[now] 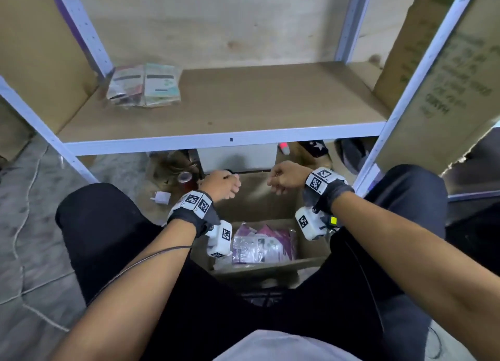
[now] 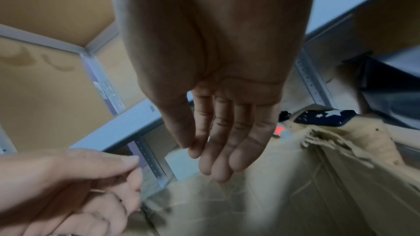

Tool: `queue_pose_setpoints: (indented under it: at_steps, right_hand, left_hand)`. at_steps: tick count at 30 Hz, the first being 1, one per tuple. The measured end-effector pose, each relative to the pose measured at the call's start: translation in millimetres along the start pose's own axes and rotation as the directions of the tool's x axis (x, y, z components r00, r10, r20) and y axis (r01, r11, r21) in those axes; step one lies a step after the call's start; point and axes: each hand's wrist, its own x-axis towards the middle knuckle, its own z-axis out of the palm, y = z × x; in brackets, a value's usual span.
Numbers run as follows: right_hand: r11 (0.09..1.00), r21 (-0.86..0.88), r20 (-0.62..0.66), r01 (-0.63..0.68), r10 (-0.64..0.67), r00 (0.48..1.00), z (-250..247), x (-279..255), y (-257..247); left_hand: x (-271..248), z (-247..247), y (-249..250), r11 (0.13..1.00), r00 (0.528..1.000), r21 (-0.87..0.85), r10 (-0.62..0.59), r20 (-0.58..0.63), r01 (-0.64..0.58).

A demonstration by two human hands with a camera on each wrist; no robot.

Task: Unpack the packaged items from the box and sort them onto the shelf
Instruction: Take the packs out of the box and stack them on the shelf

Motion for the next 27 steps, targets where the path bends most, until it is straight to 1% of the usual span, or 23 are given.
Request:
queue_pose_setpoints:
  at_steps: [4,5,8,10,11,13,14,15,17,19,21,23,24,27]
  right_hand:
    - [0.998,0.015,0.044,-0.063,0.062,0.997,21,29,28]
    - [0.996,0.014,0.055,-0.087,0.086,0.995,28,35,36]
    - [0.985,0.025,0.114,-0.172,0.169,0.979,48,59,62]
    - [0.975,0.000,0.162,-0.224,0.221,0.962,61,71,77]
    - [0.970,-0.016,0.186,-0.242,0.241,0.953,67,77,83]
    - [0.958,-0.035,0.233,-0.285,0.286,0.930,81,91,93]
    - [0.950,-0.051,0.260,-0.308,0.310,0.914,89,98,96]
    - [0.944,-0.078,0.278,-0.320,0.329,0.902,94,102,98]
    - [0.937,-0.153,0.312,-0.316,0.349,0.884,103,112,102]
    - [0.932,-0.247,0.319,-0.265,0.336,0.886,107,117,105]
    - [0.921,-0.329,0.298,-0.207,0.310,0.903,110,118,109]
    - [0.898,-0.414,0.311,-0.151,0.296,0.903,118,122,113]
    - [0.890,-0.432,0.329,-0.146,0.307,0.893,122,122,116]
    - [0.891,-0.432,0.365,-0.141,0.316,0.876,122,114,126]
  left_hand:
    - [22,24,-30,0.988,0.984,0.055,-0.148,0.103,0.143]
    - [26,29,-39,0.981,0.977,0.099,-0.178,0.119,0.167]
    - [42,38,-67,0.947,0.963,0.273,-0.216,0.162,0.167]
    - [51,45,-84,0.925,0.945,0.325,-0.267,0.186,0.197]
    - [56,48,-92,0.914,0.932,0.334,-0.305,0.196,0.229]
    - [65,56,-106,0.898,0.892,0.278,-0.402,0.205,0.340]
    - [68,59,-112,0.892,0.880,0.250,-0.429,0.203,0.377]
    - [69,61,-116,0.892,0.884,0.244,-0.428,0.190,0.379]
    - [75,63,-123,0.887,0.887,0.258,-0.431,0.163,0.384]
    - [79,63,-125,0.871,0.855,0.214,-0.482,0.190,0.443]
    - [83,65,-130,0.861,0.839,0.172,-0.506,0.200,0.478]
    - [86,68,-134,0.864,0.847,0.136,-0.503,0.174,0.485]
    - [87,69,-136,0.867,0.855,0.143,-0.496,0.151,0.478]
    - [89,71,-137,0.869,0.862,0.138,-0.491,0.123,0.475]
